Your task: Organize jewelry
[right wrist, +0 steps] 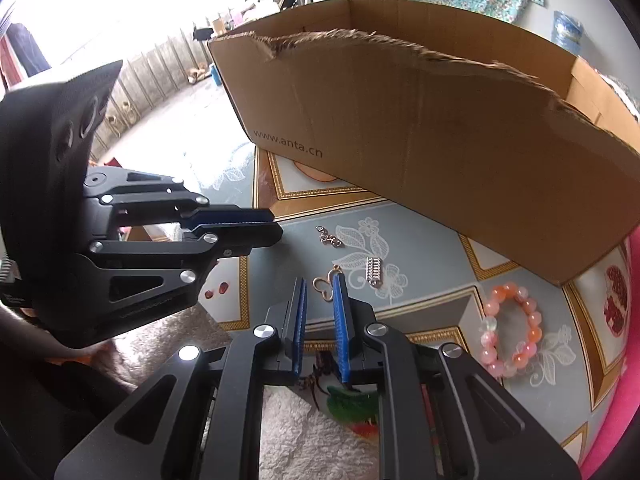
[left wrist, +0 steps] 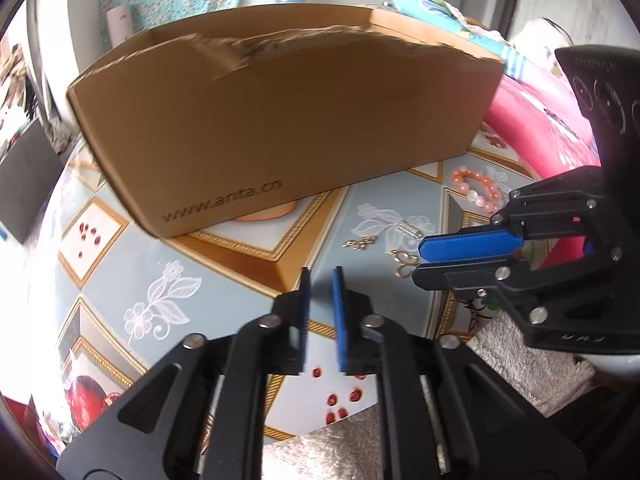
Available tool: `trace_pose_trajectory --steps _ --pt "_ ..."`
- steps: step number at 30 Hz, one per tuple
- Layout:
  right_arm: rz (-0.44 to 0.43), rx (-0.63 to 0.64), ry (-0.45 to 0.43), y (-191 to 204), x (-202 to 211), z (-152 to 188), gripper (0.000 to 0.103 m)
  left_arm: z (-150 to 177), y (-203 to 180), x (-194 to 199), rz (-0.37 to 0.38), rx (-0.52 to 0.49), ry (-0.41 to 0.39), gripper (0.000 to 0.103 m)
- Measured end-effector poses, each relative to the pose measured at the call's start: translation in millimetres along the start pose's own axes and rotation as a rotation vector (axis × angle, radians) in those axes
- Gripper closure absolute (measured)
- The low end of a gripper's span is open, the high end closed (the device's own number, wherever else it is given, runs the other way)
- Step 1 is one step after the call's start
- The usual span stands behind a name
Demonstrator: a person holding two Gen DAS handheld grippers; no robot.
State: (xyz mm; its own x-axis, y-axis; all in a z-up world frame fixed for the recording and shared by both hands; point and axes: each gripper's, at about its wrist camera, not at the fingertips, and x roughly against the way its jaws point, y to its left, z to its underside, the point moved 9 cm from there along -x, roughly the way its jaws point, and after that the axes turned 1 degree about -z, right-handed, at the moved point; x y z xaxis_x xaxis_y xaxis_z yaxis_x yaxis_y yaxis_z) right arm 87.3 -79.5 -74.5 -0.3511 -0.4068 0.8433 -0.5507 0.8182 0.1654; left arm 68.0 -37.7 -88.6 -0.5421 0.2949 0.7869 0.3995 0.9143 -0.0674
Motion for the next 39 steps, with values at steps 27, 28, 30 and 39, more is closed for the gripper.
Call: trace_pose_trajectory --steps 27,28,30,39 --pt "0.040 -0.036 0.030 0.9 -9.4 -9.0 0.097 1.5 18.9 13.9 -0.002 0.046 -0.045 0.057" --pt "0.043 -0.039 0.031 0.5 -9.7 -8.5 0.097 1.7 20.4 15.3 -0.001 0.045 -0.047 0.057" --pt "0.040 -0.046 0.027 -0.7 -7.7 -8.7 0.097 2.6 20.4 15.9 -0.002 0.042 -0.045 0.057" --pt "0.076 -0.112 0.013 -18.6 4.9 -4.7 0.097 1.8 18.2 13.4 -0.025 0.029 -0.042 0.048"
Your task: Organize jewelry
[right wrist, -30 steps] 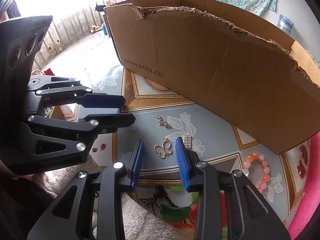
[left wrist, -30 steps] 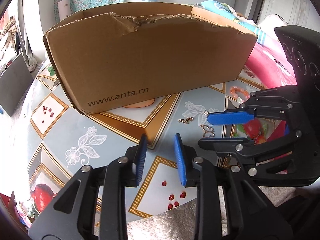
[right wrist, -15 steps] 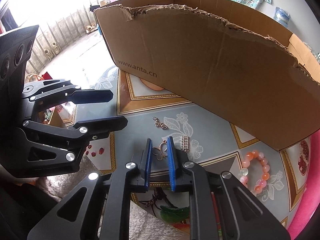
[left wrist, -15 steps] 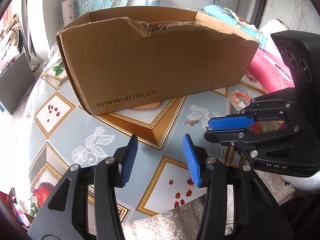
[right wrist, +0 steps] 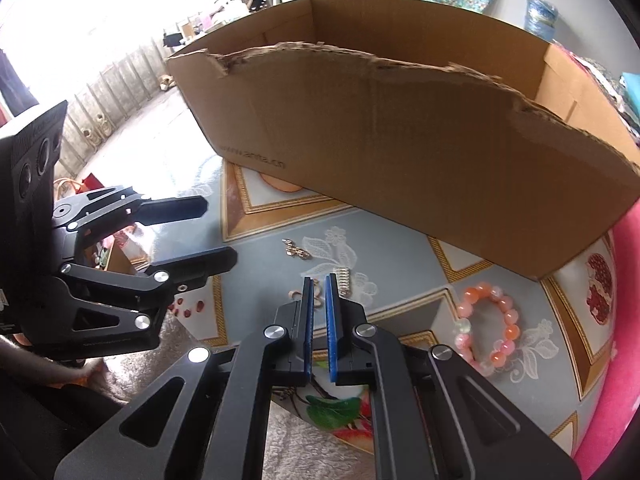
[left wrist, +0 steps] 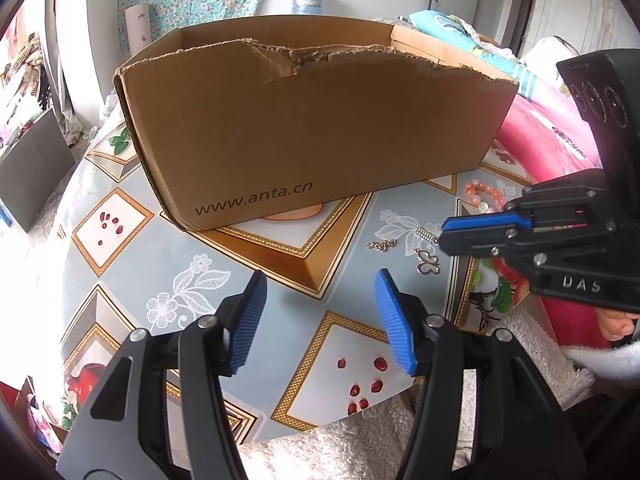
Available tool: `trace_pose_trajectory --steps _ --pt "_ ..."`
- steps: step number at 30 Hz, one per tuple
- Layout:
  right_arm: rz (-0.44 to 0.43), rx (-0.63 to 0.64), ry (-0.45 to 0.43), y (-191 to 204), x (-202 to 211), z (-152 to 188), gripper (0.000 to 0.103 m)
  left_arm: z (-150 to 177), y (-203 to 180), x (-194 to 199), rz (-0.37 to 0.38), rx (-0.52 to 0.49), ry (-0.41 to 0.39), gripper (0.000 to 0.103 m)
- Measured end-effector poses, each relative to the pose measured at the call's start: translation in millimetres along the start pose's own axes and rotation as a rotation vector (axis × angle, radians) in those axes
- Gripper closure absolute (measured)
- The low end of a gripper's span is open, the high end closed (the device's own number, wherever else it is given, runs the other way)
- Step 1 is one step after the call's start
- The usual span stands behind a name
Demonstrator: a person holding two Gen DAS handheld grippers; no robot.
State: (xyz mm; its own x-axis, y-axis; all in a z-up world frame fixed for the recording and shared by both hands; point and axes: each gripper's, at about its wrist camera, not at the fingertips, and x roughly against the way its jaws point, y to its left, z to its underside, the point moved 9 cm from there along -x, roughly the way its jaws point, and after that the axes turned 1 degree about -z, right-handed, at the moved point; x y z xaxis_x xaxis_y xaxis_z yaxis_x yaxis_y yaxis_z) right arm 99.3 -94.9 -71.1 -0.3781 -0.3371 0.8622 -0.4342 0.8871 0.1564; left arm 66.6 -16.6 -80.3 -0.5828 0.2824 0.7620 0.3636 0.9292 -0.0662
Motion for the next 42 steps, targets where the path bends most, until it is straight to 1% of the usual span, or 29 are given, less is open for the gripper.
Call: trace_pose_trajectory --steps 2,4,9,12,14,15,16,18,20,22,23,25,28,34,39,42 --pt "0.015 -0.009 0.019 -3.5 -4.3 3.9 0.097 0.2 -0.9 -2.1 -0.018 -0.009 0.006 0.042" --pt "0.000 -0.012 0.027 0.6 -7.7 6.6 0.097 0.7 -0.4 -4.3 -0.041 -0.018 0.015 0.037" --pt "-0.077 -0.013 0.040 18.6 -12.1 6.2 0.097 3.2 2.8 -11.0 -0.083 -0.020 0.047 0.025" --pt "-0.048 -0.026 0.020 9.4 -5.0 4.1 0.096 4.8 5.6 -13.7 -0.095 -0.013 0.061 0.020" --pt "-0.006 -0.042 0.018 -2.5 0.8 6.8 0.091 5.5 6.7 -15.3 -0.098 -0.007 0.065 0.018" --pt "0.013 -0.054 0.020 -9.1 1.8 8.4 0.081 6.0 7.0 -15.6 -0.099 -0.005 0.066 0.017" --pt "0.033 -0.067 0.022 -14.3 1.6 10.2 0.067 5.9 7.4 -16.6 -0.103 -0.006 0.069 0.015" --pt "0.056 -0.089 0.028 -21.5 -0.4 11.8 0.056 6.9 8.8 -17.1 -0.109 -0.005 0.074 0.012" --pt "0.055 -0.086 0.025 -20.4 -0.7 12.3 0.048 7.0 10.8 -17.5 -0.108 0.000 0.076 0.010" --pt "0.060 -0.074 0.027 -22.8 0.3 14.0 0.032 7.3 10.5 -18.2 -0.106 -0.004 0.077 0.008" --pt "0.065 -0.065 0.031 -21.3 -0.7 14.5 0.029 7.6 10.5 -18.1 -0.105 -0.005 0.077 0.008" --pt "0.066 -0.053 0.044 -20.9 -3.4 15.6 0.019 8.0 10.8 -18.1 -0.101 -0.010 0.075 0.008" --pt "0.058 -0.058 0.059 -19.8 -7.4 14.7 0.007 8.7 11.3 -17.3 -0.098 -0.013 0.080 0.008" --pt "0.044 -0.072 0.063 -30.7 -11.6 8.0 0.006 7.8 11.2 -17.9 -0.099 -0.015 0.097 0.008" --pt "0.054 -0.033 0.068 -37.8 -13.9 3.8 0.006 5.7 12.5 -19.8 -0.098 -0.014 0.115 0.008" --pt "0.027 -0.070 0.091 -39.9 -11.8 2.2 0.006 5.0 13.1 -20.3 -0.098 -0.012 0.120 0.008"
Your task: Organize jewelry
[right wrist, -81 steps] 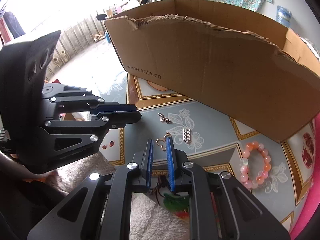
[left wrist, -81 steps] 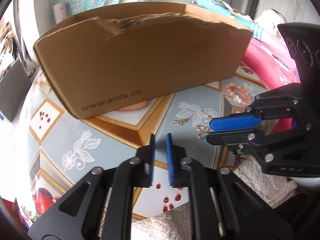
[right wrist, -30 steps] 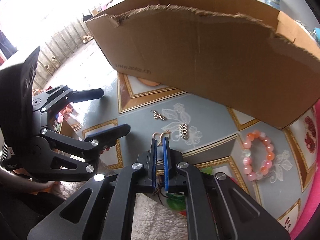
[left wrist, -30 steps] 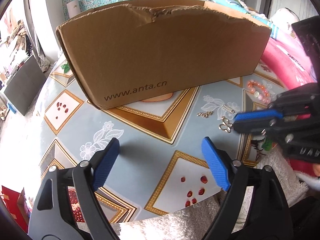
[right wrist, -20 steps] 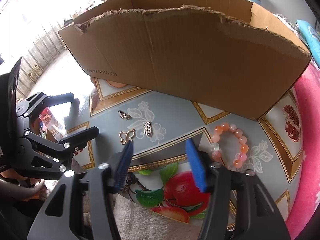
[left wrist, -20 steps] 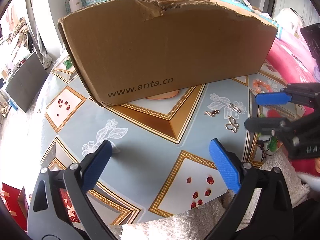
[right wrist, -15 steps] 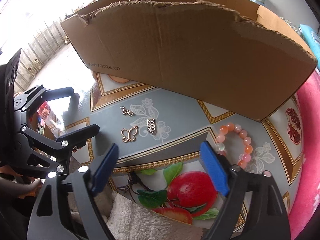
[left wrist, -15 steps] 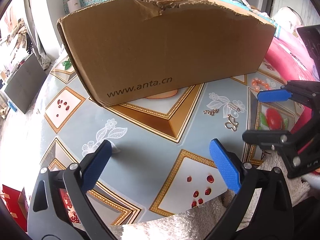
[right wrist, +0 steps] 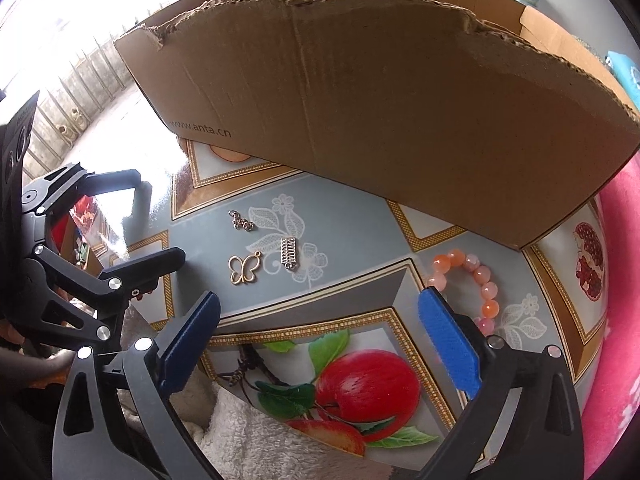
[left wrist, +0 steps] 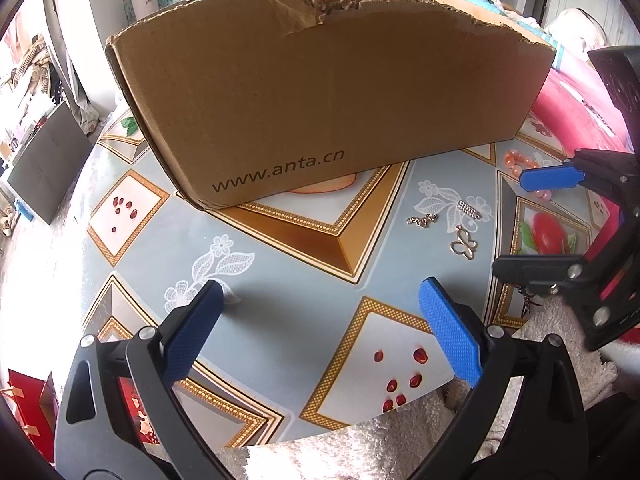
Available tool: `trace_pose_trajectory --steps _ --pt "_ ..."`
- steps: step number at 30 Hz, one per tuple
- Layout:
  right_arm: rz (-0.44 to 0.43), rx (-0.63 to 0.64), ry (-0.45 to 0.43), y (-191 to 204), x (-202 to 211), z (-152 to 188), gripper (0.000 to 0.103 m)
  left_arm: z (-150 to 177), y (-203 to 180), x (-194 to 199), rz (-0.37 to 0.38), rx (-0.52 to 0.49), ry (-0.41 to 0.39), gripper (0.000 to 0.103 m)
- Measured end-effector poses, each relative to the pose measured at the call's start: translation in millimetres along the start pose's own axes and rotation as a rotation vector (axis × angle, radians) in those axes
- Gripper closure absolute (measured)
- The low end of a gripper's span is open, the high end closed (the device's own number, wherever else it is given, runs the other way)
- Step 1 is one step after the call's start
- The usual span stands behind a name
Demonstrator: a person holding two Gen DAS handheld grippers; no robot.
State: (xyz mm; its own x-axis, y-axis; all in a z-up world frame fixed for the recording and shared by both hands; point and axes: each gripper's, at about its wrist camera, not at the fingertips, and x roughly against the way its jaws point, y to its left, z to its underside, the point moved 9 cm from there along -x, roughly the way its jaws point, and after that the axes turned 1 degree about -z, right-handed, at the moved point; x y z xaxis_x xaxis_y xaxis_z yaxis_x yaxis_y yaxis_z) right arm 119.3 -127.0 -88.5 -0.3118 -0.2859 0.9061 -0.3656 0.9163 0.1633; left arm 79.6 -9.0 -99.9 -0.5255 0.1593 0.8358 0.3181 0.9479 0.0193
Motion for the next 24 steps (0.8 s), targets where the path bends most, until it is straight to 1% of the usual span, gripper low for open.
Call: trace_pose_trajectory --steps 1,3,5,7,8,10,11,13,14,17,18,21,24 --pt "-0.011 -0.015 0.003 -1.7 1.8 -2.6 0.006 -0.3 -0.1 -0.2 0.000 0.001 0.000 0.008" --pt "-0.003 0.026 -0.043 -2.2 10.6 -11.9 0.007 -0.5 0.0 -0.4 -0.003 0.003 0.000 0.008" --pt "-0.008 0.124 -0.095 7.4 22.1 -20.5 0.007 -1.1 0.1 -0.9 -0.004 0.003 0.000 0.008" --pt "-0.057 0.232 -0.122 23.2 29.0 -23.7 0.012 -0.8 -0.1 -1.2 -0.001 0.000 -0.001 0.008" --pt "-0.077 0.292 -0.117 30.8 28.6 -23.4 0.014 -0.7 0.0 -1.2 0.001 -0.004 -0.002 0.008" --pt "-0.090 0.389 -0.086 38.2 21.5 -20.5 0.029 -0.4 -0.1 -1.2 0.004 -0.008 -0.002 0.008" --pt "-0.094 0.422 -0.073 40.0 17.8 -19.3 0.033 -0.3 0.3 -1.0 0.006 -0.011 -0.001 0.008" --pt "-0.109 0.490 -0.040 43.3 9.3 -16.7 0.045 0.0 1.5 -1.3 0.009 -0.015 0.000 0.008" --pt "-0.117 0.514 -0.031 44.9 7.9 -15.8 0.048 0.1 2.0 -1.3 0.011 -0.018 0.001 0.008" --pt "-0.153 0.584 -0.004 50.8 2.6 -17.6 0.055 0.6 4.0 -1.3 0.013 -0.021 0.000 0.008" --pt "-0.160 0.602 0.006 52.7 -0.4 -17.1 0.059 0.7 4.0 -1.4 0.012 -0.021 -0.001 0.008" --pt "-0.167 0.643 0.030 58.6 -3.3 -17.6 0.062 1.2 5.0 -1.8 0.011 -0.021 -0.001 0.007" --pt "-0.183 0.651 0.042 58.3 -5.9 -23.3 0.065 1.2 4.8 -2.0 0.009 -0.021 -0.003 0.007"
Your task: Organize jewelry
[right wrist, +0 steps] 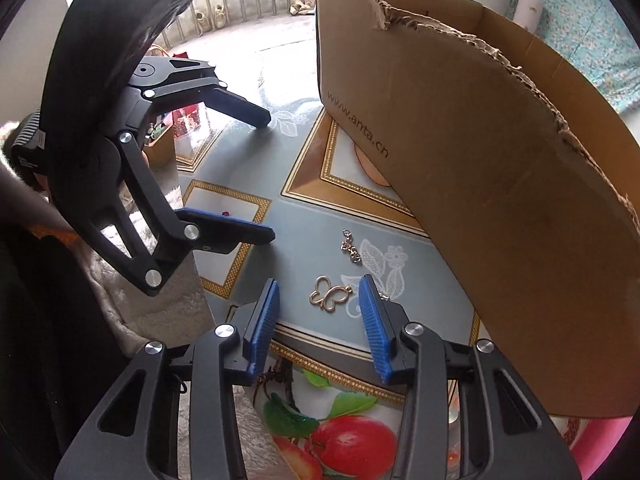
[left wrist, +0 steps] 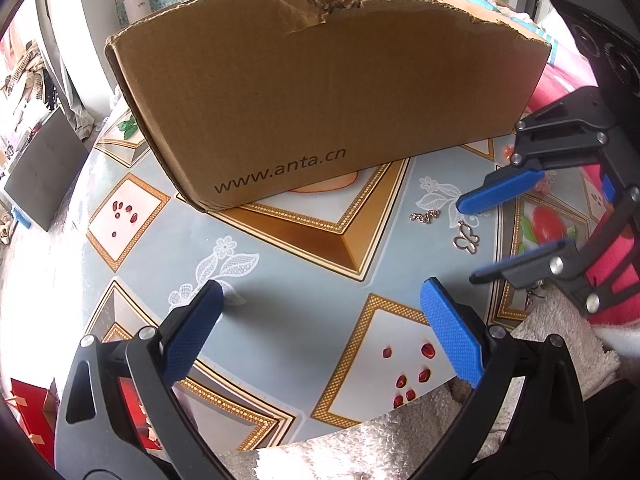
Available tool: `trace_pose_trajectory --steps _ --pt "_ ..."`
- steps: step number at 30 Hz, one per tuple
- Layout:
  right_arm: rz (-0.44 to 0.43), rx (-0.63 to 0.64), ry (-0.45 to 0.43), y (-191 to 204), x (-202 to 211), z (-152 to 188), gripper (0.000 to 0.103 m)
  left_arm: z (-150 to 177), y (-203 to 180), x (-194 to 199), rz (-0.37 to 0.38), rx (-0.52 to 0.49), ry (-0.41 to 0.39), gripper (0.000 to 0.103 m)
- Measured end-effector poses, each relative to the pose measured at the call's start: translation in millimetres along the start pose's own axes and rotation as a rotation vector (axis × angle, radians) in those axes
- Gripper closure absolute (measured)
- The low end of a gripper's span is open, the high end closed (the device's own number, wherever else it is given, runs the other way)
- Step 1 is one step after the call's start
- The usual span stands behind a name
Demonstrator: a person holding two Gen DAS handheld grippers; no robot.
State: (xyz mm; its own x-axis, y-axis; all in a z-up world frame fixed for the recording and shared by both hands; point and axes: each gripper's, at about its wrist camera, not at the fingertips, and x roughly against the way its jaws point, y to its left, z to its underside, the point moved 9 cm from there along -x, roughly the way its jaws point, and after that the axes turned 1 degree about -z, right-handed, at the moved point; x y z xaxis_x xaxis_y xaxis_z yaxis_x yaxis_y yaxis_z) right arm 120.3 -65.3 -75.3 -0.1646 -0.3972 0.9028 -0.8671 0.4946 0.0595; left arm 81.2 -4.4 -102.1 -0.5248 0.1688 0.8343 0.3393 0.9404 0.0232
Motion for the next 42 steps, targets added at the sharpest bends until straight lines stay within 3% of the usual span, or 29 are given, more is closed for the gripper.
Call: trace_pose_trajectory --steps 8,11,27,37,42 --pt "-0.034 0.017 0.024 4.8 -3.7 5.2 0.071 0.2 -0.1 0.1 -0.001 0.000 0.000 0.007" --pt "-0.042 0.012 0.030 4.5 -4.4 4.9 0.083 0.2 0.4 0.1 0.000 -0.001 0.000 0.007" --pt "-0.031 -0.068 -0.005 2.2 5.0 6.7 0.083 -0.2 0.3 0.8 -0.004 0.003 -0.005 0.007" --pt "0.064 -0.306 -0.123 -15.0 35.7 17.3 0.083 -2.7 -5.3 5.5 -0.022 -0.025 -0.032 0.008" --pt "0.094 -0.443 -0.197 -19.2 49.8 30.6 0.083 -15.0 -35.7 16.1 0.050 -0.113 -0.102 0.009"
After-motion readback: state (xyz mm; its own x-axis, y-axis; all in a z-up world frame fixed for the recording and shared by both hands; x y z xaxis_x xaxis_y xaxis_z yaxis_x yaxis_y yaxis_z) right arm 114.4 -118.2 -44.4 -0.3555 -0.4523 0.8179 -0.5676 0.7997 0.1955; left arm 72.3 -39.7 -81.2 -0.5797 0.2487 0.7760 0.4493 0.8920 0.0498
